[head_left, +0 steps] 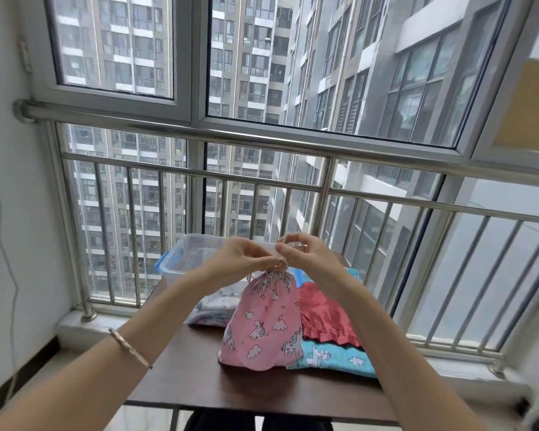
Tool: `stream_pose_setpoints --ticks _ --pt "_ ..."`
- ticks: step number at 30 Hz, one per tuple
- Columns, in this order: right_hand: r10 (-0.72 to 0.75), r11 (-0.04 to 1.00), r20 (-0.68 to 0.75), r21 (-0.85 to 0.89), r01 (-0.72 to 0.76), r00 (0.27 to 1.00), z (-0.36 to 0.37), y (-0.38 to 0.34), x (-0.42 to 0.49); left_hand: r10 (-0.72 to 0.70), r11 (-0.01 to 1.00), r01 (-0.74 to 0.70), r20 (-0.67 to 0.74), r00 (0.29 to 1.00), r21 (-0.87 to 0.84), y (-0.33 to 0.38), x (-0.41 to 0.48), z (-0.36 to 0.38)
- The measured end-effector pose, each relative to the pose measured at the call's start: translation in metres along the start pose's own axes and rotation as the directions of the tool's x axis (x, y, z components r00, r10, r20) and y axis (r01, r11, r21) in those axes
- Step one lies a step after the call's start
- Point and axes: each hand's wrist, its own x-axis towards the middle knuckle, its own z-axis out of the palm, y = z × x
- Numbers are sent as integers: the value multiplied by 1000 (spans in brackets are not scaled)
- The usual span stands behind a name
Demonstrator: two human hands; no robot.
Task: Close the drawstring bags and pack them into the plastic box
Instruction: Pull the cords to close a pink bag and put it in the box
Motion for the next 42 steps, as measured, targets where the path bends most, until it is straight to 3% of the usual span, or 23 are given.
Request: stream_pose_setpoints --ticks 2,4,7,10,14,19,21,23,27,30,32,36,39,42 --pt "40 997 30 69 -42 999 -3 3 -1 -12 1000 13 -43 999 19 1 1 -1" --pt "4 1000 8 26 -4 1000 -1 7 -3 -31 999 32 -40 999 27 1 1 -1" --pt "-147 973 -72 -192 130 987 5 10 -4 -51 997 52 -10 999 48 2 1 -3" --pt "-280 874 -53 -427 232 959 10 12 -2 -46 991 46 -4 999 127 2 3 -5" --pt "-257 813 13 -538 223 966 9 8 0 -14 972 17 -14 1000 234 6 5 -11" --pt "-42 948 34 -313 51 999 4 3 0 45 967 -29 -59 997 253 10 5 -13" --pt "121 991 81 -72 -115 989 2 4 0 61 969 -45 -61 996 242 7 4 -13" --pt "230 934 208 226 -275 951 -1 6 -1 88 968 -71 -64 994 242 5 4 -12" --pt "162 821 391 457 -344 906 -4 16 -4 184 957 -147 -128 975 251 6 1 -6" --pt "142 810 315 508 -293 938 4 17 -3 216 948 -169 -156 964 268 6 -1 -3" --pt "162 876 157 432 -216 974 8 13 -2 206 943 -154 -152 967 294 5 -1 -2" --pt "47 999 -119 32 -44 992 17 10 -5 130 932 -70 -148 980 356 5 2 -1" --pt "-168 971 -245 -208 118 955 25 18 -6 64 926 2 -162 985 377 4 5 -1" --pt "-367 880 -264 -409 241 892 21 28 -1 -28 963 65 -145 989 262 4 8 1"
